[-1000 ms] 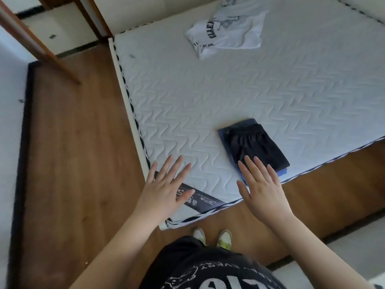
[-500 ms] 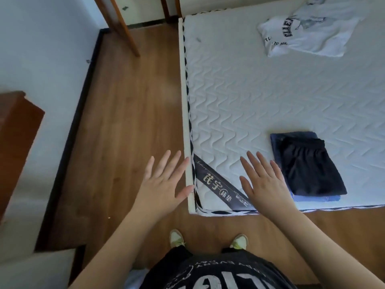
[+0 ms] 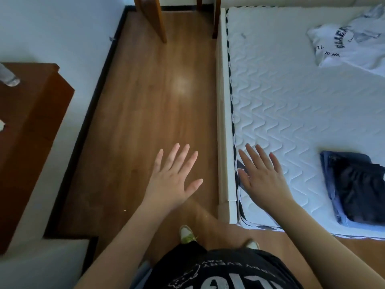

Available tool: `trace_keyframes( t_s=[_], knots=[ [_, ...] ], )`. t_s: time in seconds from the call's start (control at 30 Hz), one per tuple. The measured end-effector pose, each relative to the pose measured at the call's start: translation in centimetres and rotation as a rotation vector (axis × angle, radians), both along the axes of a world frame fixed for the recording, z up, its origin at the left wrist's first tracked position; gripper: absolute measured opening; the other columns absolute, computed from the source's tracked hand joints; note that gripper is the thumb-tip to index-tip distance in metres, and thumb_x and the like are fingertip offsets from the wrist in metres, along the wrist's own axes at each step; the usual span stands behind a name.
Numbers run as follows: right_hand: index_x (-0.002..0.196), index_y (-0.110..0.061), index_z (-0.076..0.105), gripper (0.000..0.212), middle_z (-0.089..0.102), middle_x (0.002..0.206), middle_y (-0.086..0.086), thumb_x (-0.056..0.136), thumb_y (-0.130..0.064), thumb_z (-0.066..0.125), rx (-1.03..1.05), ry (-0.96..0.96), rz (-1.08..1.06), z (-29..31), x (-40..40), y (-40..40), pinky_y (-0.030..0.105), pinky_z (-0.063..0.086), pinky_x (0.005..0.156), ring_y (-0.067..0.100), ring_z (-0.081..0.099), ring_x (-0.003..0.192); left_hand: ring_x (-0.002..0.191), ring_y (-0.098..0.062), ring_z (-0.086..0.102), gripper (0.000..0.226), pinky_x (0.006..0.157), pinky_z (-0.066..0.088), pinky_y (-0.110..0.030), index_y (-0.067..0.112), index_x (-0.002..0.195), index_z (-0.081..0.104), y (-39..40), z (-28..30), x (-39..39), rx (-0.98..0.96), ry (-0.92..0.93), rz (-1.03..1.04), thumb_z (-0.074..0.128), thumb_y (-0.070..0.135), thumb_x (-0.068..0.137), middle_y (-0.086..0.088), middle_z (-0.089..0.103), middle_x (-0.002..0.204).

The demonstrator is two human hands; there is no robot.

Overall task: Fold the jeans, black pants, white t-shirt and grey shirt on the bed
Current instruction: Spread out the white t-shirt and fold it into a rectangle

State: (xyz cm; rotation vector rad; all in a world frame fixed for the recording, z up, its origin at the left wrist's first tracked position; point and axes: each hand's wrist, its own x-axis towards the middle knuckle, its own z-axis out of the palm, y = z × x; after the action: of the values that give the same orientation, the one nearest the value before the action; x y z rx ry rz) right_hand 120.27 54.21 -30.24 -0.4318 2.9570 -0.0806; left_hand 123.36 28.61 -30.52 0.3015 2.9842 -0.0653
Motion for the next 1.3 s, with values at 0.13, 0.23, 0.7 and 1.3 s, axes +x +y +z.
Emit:
trace_keyframes(
  t_s=[0.13,0.23,0.7,1.3],
  knots=[
    [0.155,-0.024,0.018,0.056,0.014,0.163,-0.001,0.103,-0.045,0.015,0.022,0.002,0.029,0.3,-1.7,-4.0,0.039,-0.001,0.121,0.020,0.004,0.151,0.150,-0.019,-0.009,0.072,0.119,-0.005,-0.052,0.032,0.155,0.004,-4.7,0.7,-1.5,-0.008,0.019,0.037,0.007,0.071,0.094,0.003,0.003,0.164],
    [0.154,-0.022,0.024,0.055,0.020,0.162,0.001,0.104,-0.043,0.018,0.000,0.020,0.035,0.3,-3.9,-6.0,0.037,0.000,0.121,0.021,0.009,0.151,0.149,-0.018,-0.015,0.074,0.118,-0.012,-0.050,0.034,0.155,0.000,-7.4,1.3,-3.8,-0.016,0.028,0.052,0.003,0.073,0.092,0.004,-0.001,0.164],
    [0.151,-0.020,0.035,0.061,0.029,0.159,0.002,0.099,-0.046,0.015,-0.076,0.074,0.048,1.2,-21.1,-12.6,0.043,0.015,0.120,0.022,0.020,0.148,0.150,-0.017,-0.011,0.073,0.119,-0.010,-0.050,0.034,0.155,0.000,-11.0,4.1,-21.8,-0.051,0.047,-0.021,0.006,0.072,0.094,0.004,0.003,0.164],
    [0.154,-0.023,0.024,0.061,0.019,0.162,-0.001,0.100,-0.047,0.008,-0.060,0.129,0.057,3.7,-46.9,-19.7,0.039,0.004,0.122,0.019,0.011,0.150,0.145,-0.011,-0.026,0.068,0.118,-0.016,-0.045,0.042,0.150,-0.016,-20.3,5.1,-46.3,0.060,0.111,0.052,-0.004,0.074,0.091,0.012,-0.015,0.161]
  ],
)
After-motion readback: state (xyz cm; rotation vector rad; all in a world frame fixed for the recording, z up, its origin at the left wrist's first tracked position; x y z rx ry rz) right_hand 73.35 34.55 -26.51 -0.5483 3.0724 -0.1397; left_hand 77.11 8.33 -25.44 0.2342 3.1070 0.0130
